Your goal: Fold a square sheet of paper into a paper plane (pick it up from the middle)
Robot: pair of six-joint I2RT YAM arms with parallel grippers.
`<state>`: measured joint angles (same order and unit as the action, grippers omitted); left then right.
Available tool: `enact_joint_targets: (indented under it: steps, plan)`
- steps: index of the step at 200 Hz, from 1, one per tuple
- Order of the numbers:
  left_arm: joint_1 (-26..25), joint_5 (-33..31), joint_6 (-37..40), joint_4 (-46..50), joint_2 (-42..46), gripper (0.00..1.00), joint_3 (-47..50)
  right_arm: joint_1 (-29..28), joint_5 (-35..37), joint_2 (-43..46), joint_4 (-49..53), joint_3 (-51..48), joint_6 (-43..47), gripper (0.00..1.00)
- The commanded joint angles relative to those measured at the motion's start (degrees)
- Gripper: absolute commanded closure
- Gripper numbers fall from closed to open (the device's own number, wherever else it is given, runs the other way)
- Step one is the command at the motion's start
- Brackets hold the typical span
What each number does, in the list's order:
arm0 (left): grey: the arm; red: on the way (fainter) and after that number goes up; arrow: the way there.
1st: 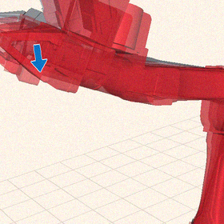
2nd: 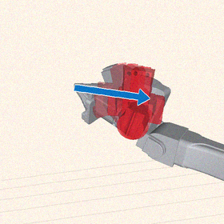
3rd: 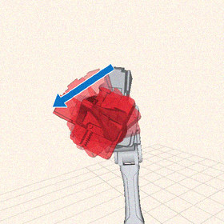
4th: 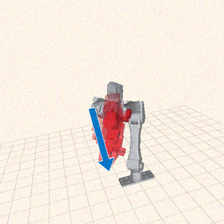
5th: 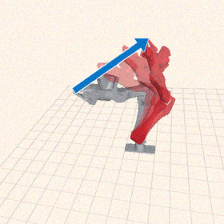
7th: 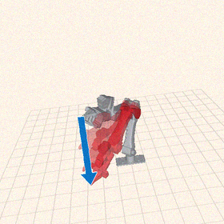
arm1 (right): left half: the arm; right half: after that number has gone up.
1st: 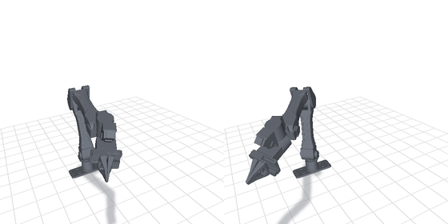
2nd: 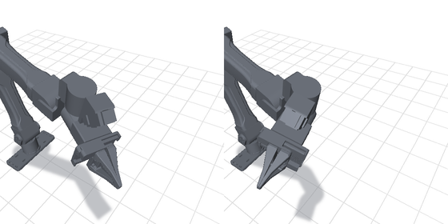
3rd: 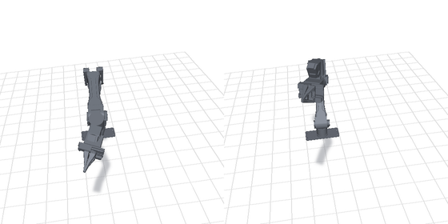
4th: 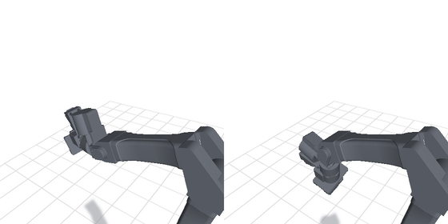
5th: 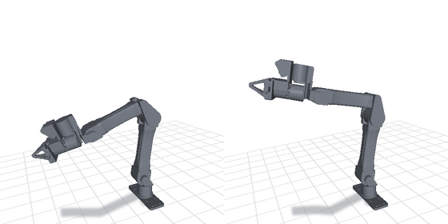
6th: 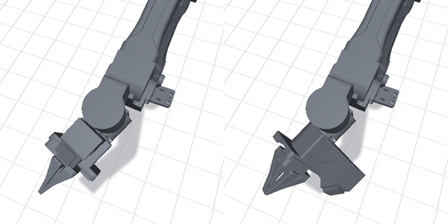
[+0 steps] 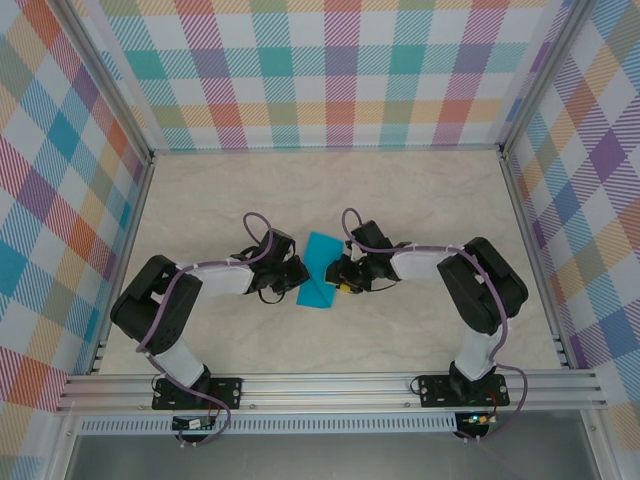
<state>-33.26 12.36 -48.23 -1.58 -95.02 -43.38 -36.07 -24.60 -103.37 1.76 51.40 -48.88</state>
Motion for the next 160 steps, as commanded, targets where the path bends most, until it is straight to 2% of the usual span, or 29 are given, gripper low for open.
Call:
enact_joint_targets:
  steps: [1, 48, 129, 160]
  plan:
    - [-0.41, -0.16, -0.25, 0.81, -0.36, 0.88, -0.57, 0.13, -2.92, -2.56, -3.13, 0.87, -0.62, 0.62]
    - [-0.32, -2.09, -0.79, 1.58, 1.22, 0.88, 0.35, 0.10, -6.13, -1.99, -8.75, -0.33, -1.04, 0.59]
    - [0.19, -5.67, -1.52, 4.08, 5.33, 0.87, 1.71, 0.02, -5.25, -3.40, -8.02, 0.61, -1.86, 0.57]
    - [0.55, -6.07, -1.93, 4.13, 6.38, 0.87, 2.88, -0.14, -3.67, -3.25, -4.38, 1.12, -2.18, 0.57]
